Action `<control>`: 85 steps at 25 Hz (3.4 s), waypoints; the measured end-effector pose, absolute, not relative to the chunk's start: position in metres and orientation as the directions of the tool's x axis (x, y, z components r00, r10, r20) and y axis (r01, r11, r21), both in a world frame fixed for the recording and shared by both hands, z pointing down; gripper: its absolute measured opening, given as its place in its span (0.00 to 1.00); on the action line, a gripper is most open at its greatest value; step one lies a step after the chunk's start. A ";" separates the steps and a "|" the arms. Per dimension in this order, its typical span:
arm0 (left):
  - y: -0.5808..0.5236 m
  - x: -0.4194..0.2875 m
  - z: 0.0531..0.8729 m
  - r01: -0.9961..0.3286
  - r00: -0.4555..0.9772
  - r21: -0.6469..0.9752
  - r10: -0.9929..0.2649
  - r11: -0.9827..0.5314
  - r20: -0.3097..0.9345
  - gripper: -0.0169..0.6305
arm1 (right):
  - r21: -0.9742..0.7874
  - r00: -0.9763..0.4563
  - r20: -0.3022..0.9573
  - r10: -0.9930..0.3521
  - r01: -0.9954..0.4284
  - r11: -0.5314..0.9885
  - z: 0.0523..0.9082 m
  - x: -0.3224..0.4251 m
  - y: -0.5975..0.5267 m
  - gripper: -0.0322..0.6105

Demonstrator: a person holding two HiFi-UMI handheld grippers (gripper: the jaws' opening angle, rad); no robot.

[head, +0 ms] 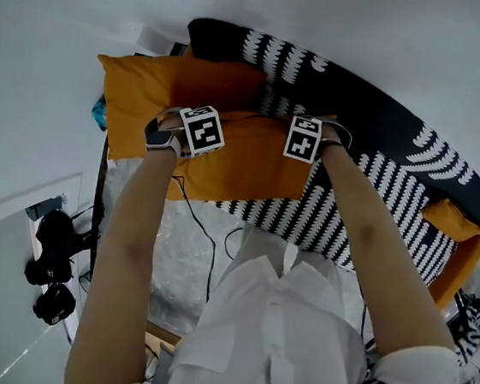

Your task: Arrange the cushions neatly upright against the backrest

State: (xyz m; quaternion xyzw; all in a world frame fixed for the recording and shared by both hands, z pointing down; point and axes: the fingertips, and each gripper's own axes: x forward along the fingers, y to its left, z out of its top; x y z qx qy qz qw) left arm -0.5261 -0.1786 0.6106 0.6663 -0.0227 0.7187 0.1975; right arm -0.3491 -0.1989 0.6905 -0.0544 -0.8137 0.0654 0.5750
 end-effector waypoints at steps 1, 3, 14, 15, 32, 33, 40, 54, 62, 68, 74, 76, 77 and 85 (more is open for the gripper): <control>-0.174 -0.522 0.605 -0.306 -0.042 0.222 0.246 -0.926 0.968 0.13 | -0.167 -0.332 0.929 0.161 0.011 0.986 0.683 -0.344 -0.192 0.08; -0.168 -0.511 0.593 -0.285 -0.051 0.199 0.222 -0.938 0.974 0.12 | -0.159 -0.335 0.930 0.148 -0.006 0.987 0.668 -0.331 -0.180 0.08; -0.161 -0.372 0.540 -0.086 -0.018 0.116 0.118 -0.990 0.993 0.09 | -0.053 -0.317 0.948 -0.015 -0.205 0.977 0.606 -0.187 -0.134 0.07; -0.159 -0.352 0.538 -0.072 -0.002 0.117 0.117 -0.991 0.993 0.09 | -0.034 -0.303 0.952 -0.037 -0.225 0.974 0.601 -0.165 -0.132 0.07; -0.147 -0.019 0.578 0.071 0.199 0.123 0.135 -0.990 0.971 0.09 | 0.110 -0.053 0.988 -0.145 -0.421 0.900 0.592 0.178 -0.110 0.08; -0.147 -0.008 0.583 0.077 0.205 0.122 0.135 -0.990 0.969 0.08 | 0.110 -0.044 0.989 -0.143 -0.431 0.896 0.597 0.188 -0.109 0.08; -0.154 0.017 0.614 0.079 0.176 0.129 0.141 -0.989 0.974 0.09 | 0.101 -0.040 0.990 -0.135 -0.464 0.880 0.627 0.211 -0.103 0.08; -0.179 0.001 0.618 0.046 0.193 0.099 0.107 -0.994 0.975 0.43 | 0.124 -0.061 0.981 -0.185 -0.534 0.836 0.624 0.200 -0.142 0.22; -0.177 -0.006 0.565 -0.002 0.321 0.021 0.019 -1.000 0.947 0.42 | 0.187 -0.086 0.948 -0.306 -0.628 0.756 0.578 0.189 -0.155 0.22; -0.167 -0.045 0.530 -0.133 0.417 0.005 -0.052 -0.991 0.908 0.32 | 0.061 -0.257 0.871 -0.419 -0.790 0.610 0.548 0.141 -0.151 0.17; -0.158 -0.133 0.521 -0.217 0.361 -0.004 -0.084 -0.976 0.929 0.32 | -0.008 -0.386 0.870 -0.306 -0.632 0.775 0.557 0.039 -0.141 0.26; -0.157 -0.170 0.516 -0.256 0.341 -0.011 -0.101 -0.967 0.935 0.32 | -0.017 -0.418 0.862 -0.286 -0.588 0.809 0.554 0.001 -0.149 0.26; -0.157 -0.190 0.514 -0.276 0.330 -0.016 -0.110 -0.961 0.938 0.32 | -0.019 -0.432 0.858 -0.276 -0.565 0.825 0.552 -0.019 -0.153 0.26; -0.159 -0.381 0.511 -0.420 0.209 -0.061 -0.161 -0.906 0.965 0.32 | -0.028 -0.541 0.818 -0.193 -0.373 0.927 0.544 -0.203 -0.189 0.35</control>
